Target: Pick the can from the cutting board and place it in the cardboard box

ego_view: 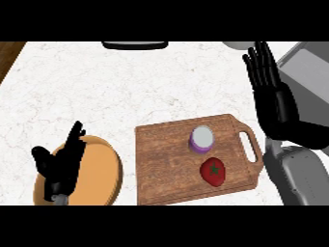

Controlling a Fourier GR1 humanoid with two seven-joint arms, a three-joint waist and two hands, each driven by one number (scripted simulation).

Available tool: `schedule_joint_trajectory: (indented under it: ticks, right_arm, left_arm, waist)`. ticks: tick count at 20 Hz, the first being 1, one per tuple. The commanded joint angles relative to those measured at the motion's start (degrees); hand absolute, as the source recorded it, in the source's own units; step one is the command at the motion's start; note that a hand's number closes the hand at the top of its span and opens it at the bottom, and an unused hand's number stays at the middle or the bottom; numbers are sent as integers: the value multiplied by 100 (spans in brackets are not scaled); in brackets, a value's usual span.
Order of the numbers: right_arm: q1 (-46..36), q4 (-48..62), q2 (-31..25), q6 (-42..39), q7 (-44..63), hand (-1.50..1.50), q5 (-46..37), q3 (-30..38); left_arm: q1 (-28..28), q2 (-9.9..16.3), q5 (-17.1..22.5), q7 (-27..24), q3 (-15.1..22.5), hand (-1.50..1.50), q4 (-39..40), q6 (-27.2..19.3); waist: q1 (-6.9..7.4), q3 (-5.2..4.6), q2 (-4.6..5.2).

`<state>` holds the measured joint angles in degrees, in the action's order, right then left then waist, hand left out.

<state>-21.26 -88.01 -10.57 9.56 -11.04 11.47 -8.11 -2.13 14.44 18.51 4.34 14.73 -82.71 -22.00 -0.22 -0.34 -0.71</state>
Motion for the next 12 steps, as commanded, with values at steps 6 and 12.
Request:
schedule_joint_trajectory:
  ticks: [6, 12]
  right_arm:
    - [-510, 584, -987, -2602, 1071, -150, 1028, -433]
    - [-33, 824, -839, -1986, -1808, -150, 22, 192]
  left_arm:
    - [635, 1085, 271, 127, -726, 0, -757, 817]
    - [388, 1329, 739, 614, -1062, 0, -1033, 1241]
  waist:
    - [251, 40, 93]
    - [70, 41, 76]
